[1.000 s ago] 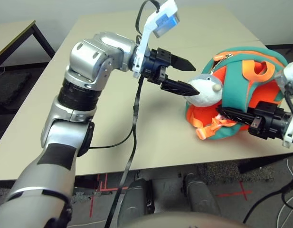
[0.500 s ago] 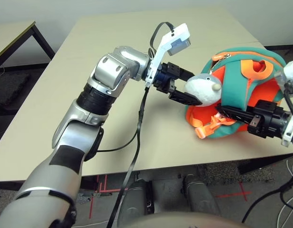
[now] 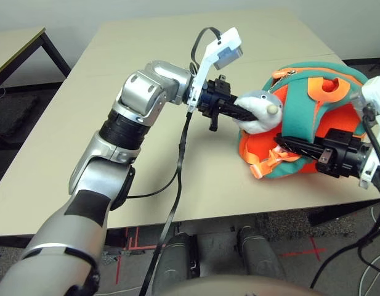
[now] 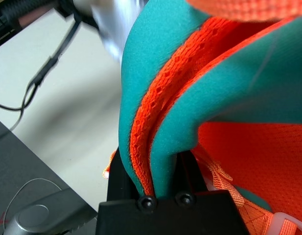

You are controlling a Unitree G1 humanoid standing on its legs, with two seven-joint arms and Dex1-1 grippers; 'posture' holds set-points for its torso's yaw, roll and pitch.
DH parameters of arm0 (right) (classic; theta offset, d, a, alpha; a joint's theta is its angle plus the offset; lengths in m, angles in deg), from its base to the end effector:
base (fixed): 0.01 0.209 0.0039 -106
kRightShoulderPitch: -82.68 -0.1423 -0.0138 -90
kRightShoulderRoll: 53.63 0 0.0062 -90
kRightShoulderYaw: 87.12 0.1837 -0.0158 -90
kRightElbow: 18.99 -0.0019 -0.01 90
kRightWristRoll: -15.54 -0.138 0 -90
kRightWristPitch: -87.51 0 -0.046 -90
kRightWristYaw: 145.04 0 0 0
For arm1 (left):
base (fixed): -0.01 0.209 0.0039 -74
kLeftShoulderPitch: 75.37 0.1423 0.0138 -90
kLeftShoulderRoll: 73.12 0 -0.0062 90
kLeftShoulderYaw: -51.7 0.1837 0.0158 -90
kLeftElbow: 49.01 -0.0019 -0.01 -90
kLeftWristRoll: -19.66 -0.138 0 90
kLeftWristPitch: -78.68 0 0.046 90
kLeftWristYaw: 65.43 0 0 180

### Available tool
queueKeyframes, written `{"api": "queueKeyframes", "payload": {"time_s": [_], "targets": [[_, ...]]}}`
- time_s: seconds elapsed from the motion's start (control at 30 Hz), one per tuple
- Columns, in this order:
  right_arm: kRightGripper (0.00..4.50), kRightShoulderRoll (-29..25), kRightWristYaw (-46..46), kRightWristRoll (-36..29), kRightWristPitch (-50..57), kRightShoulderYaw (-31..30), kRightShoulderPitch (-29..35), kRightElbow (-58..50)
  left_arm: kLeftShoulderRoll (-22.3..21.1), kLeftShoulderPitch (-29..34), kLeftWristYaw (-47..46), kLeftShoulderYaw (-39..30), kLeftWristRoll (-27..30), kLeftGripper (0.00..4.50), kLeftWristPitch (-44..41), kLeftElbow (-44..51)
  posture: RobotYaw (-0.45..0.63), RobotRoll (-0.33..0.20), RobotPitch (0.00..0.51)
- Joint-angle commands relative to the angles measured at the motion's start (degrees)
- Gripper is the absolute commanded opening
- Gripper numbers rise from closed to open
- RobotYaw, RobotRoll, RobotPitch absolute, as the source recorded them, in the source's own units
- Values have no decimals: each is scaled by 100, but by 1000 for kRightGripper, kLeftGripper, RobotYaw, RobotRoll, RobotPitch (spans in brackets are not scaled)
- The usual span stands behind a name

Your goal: Put the pencil case into the backpack and zip it.

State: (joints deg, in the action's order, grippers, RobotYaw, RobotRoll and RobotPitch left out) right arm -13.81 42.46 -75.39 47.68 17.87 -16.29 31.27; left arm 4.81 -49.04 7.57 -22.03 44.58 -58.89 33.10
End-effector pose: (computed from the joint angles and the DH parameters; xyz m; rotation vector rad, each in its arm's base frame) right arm 0.1652 -0.2157 0.2366 -0.0179 0.3164 0.8761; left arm 0.3175 0.1257 0.2775 0.3218 0.2142 -1.5612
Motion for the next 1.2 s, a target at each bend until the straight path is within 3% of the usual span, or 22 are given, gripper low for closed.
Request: {"api": "queueKeyframes", "payload": {"time_s": [0.03,0.2,0.53,0.7,0.8,1.07,1.2], "targets": [[243,51,143,38,25,-55,-56,-91,-388,20,67,-264,121,259,-297,86,-154,0,69],[243,126,183,144,22,-83,11,-124,-940,290,63,-497,386,258,-873,332,-145,0,72],[243,277,222,258,35,-135,16,-144,-1695,1676,-97,-344,806,253,-1613,1421,-140,0,76],[243,316,214,280,34,-160,-1,-143,-1500,2189,-429,-69,618,252,-1388,1383,-143,0,77],[243,334,196,284,38,-180,-35,-135,-1348,2293,-565,318,209,251,-890,1097,-146,0,78],[243,368,145,296,35,-182,-42,-157,-678,2230,-683,822,-501,250,34,55,-165,0,82],[243,364,112,280,35,-151,-15,-173,-594,2098,-554,862,-681,250,192,-319,-171,0,86]]}}
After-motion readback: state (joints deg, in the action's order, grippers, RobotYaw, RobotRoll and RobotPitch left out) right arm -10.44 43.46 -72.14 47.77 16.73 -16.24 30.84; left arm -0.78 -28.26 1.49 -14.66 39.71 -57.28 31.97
